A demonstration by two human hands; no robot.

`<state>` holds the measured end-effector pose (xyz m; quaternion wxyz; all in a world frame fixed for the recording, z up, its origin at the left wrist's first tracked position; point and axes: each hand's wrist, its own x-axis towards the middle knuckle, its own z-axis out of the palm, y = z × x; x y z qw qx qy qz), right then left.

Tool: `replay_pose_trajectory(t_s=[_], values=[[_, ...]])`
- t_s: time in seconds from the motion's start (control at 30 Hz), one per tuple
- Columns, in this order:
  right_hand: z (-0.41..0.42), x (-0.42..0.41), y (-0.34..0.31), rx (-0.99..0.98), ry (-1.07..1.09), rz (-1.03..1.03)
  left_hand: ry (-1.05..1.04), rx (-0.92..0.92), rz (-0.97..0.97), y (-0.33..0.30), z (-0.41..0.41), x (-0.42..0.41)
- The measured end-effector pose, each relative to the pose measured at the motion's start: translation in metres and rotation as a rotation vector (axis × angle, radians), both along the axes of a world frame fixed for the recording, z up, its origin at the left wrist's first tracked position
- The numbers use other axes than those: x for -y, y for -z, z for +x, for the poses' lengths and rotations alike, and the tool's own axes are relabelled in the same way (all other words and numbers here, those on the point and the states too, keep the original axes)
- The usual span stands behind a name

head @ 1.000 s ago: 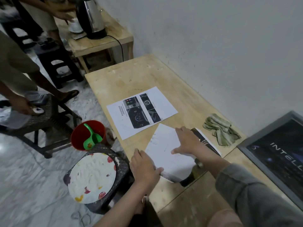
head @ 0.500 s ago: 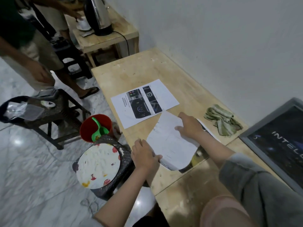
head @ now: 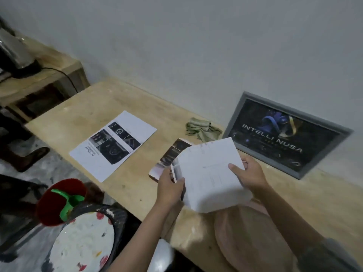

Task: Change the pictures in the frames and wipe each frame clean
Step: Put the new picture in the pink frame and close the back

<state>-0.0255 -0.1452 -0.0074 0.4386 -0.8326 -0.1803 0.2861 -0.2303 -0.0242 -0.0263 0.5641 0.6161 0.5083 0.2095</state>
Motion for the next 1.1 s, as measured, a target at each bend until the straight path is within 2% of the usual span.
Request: replay_pose_trajectory(t_s=[0.03, 0.13, 0.23, 0.43, 0.6, 0.7, 0.8, 0.93, 1.1], values=[[-0.001, 0.026, 0.001, 0.022, 0.113, 0.014, 0.077, -0.007, -0.010, -0.001, 0.014, 0.011], [-0.012, 0.076, 0.006, 0.138, 0.232, -0.026, 0.239, -0.027, -0.016, 0.000, 0.038, 0.035], [-0.026, 0.121, 0.019, 0.216, 0.306, -0.124, 0.426, -0.031, 0.101, 0.005, 0.058, 0.063], [-0.070, 0.180, 0.040, 0.211, 0.445, -0.245, 0.732, -0.199, 0.265, 0.013, 0.068, 0.112], [-0.091, 0.199, 0.057, 0.251, 0.396, -0.321, 0.942, -0.101, 0.386, 0.028, 0.050, 0.131], [-0.098, 0.204, 0.070, 0.275, 0.327, -0.365, 1.033, -0.108, 0.474, 0.038, 0.047, 0.135], [-0.099, 0.206, 0.087, 0.346, 0.229, -0.435, 1.127, -0.200, 0.543, 0.049, 0.047, 0.133], [-0.097, 0.205, 0.095, 0.356, 0.121, -0.548, 1.242, -0.421, 0.567, 0.058, 0.046, 0.134], [-0.095, 0.210, 0.093, 0.415, 0.061, -0.644, 1.288, -0.544, 0.519, 0.056, 0.049, 0.141]])
